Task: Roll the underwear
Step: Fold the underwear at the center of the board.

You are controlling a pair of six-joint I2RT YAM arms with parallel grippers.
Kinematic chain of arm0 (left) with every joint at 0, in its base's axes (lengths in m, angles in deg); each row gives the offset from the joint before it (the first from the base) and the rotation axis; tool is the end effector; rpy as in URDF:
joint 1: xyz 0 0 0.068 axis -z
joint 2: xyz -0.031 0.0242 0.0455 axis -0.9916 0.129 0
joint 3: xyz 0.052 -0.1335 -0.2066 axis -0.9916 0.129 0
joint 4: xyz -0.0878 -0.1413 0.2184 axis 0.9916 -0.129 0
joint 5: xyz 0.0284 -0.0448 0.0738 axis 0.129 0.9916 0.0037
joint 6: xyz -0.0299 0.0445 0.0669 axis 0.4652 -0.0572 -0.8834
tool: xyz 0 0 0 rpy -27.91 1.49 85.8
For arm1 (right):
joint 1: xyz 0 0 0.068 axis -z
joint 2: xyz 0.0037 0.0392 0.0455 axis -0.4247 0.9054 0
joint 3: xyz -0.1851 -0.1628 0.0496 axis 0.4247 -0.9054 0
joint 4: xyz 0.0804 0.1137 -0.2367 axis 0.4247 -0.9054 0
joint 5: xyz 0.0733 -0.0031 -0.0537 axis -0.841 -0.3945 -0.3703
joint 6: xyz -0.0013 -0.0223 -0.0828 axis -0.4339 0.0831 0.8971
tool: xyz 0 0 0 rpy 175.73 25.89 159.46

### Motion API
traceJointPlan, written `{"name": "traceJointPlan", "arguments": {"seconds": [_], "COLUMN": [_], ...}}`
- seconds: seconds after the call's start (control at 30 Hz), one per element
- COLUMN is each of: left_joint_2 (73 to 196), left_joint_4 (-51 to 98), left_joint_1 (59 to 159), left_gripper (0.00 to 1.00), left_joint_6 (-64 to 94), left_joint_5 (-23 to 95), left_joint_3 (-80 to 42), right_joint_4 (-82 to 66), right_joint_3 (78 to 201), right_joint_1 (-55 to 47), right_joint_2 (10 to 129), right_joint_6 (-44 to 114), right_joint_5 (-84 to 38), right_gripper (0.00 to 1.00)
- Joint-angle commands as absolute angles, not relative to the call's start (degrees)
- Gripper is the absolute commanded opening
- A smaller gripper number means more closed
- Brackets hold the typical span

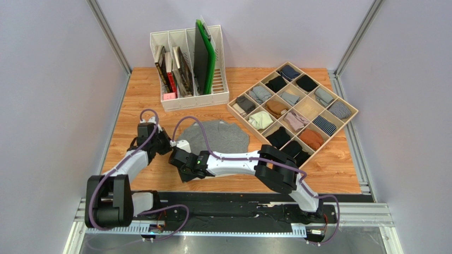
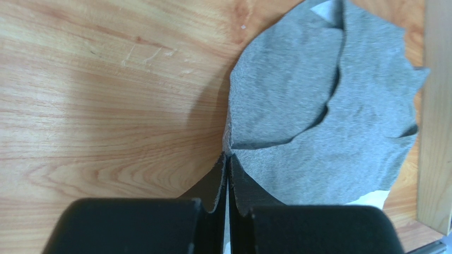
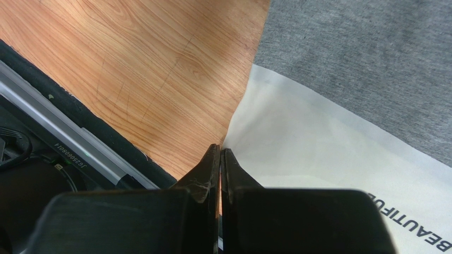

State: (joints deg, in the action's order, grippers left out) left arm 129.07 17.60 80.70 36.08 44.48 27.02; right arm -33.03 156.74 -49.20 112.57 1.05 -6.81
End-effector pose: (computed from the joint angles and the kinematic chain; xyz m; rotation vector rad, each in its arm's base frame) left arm 0.2637 -0.0129 0.0937 -0.5933 2.3800 -0.5892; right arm 0.1426 0.4680 0.1027 -0.7149 2.5634 0.5594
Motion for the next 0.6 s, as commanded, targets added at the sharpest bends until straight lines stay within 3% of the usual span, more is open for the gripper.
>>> {"name": "traceJointPlan", "arguments": {"seconds": [0.0, 0.27, 0.57], "left_joint_2": [122.41, 119.23, 123.27], "left_joint_4": [17.52, 15.24, 10.85], "left_joint_1": [80.83, 82.33, 92.51], "left_gripper": [0.0, 0.0, 0.0], "left_joint_6": [36.15, 36.41, 34.39], "left_joint_5": [44.29, 44.21, 39.91], "left_joint_3": [24.71, 23.31, 15.33], "right_joint_4": [-29.93, -28.34, -27.02], "right_joint_3": [156.06, 150.88, 142.54], "right_joint_1": [-48.96, -48.44, -46.24], "right_joint_2": [108.06, 102.26, 95.05], "right_joint_6": [1.44, 0.39, -1.81], "right_joint_5": [-7.48, -6.78, -7.3], "right_gripper": [0.0, 0.0, 0.0]}}
